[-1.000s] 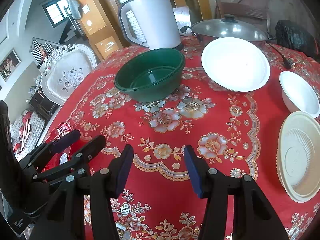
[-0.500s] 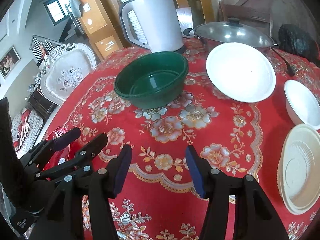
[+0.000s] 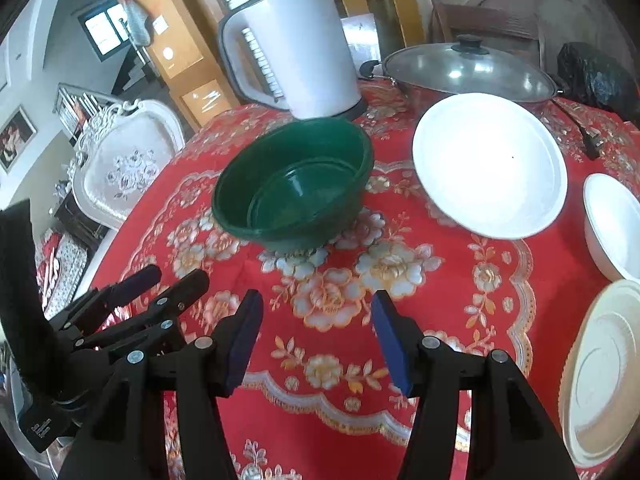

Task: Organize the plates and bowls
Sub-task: 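Move both grippers to the rim of the green plastic bowl, then close both grippers on the green bowl rim and lift it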

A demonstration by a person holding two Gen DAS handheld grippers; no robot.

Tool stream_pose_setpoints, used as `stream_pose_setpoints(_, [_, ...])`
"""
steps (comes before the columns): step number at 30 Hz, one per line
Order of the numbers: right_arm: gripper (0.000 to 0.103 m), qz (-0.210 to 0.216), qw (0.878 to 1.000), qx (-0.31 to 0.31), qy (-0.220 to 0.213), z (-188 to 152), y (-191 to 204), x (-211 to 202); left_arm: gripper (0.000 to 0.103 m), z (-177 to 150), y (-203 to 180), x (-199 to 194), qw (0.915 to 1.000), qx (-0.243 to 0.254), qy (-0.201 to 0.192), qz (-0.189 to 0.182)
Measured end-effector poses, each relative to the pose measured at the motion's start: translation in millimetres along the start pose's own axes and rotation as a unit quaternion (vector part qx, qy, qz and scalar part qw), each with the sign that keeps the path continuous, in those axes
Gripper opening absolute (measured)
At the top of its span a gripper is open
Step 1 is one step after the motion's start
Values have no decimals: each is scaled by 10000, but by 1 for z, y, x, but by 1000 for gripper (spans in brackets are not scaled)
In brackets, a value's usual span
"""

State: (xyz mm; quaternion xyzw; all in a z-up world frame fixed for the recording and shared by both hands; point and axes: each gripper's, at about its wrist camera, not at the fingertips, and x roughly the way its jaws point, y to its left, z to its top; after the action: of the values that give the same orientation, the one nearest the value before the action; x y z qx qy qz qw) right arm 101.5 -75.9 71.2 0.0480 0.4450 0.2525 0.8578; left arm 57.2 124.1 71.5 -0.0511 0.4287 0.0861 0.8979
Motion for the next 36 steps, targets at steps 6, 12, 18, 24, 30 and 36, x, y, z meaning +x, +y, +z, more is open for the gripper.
stream_pose_setpoints(6, [57, 81, 9997, 243, 35, 23, -10, 17, 61, 23, 9, 16, 9998, -186, 111, 11])
stream_pose_setpoints(12, [57, 95, 9995, 274, 136, 43, -14, 39, 61, 46, 17, 35, 9991, -316, 274, -19])
stream_pose_setpoints(18, [57, 306, 9982, 515, 97, 56, -25, 55, 61, 63, 19, 55, 9984, -389, 419, -28])
stream_pose_setpoints(24, [57, 332, 9983, 472, 70, 59, -29, 70, 61, 70, 15, 75, 9975, -300, 638, -1])
stream_pose_setpoints(30, [54, 205, 9996, 195, -20, 62, -24, 75, 61, 76, 11, 86, 9969, -307, 723, 53])
stream_pose_setpoints(36, [36, 152, 9997, 162, -52, 65, -28, 79, 61, 84, 4, 92, 9973, -220, 682, 147])
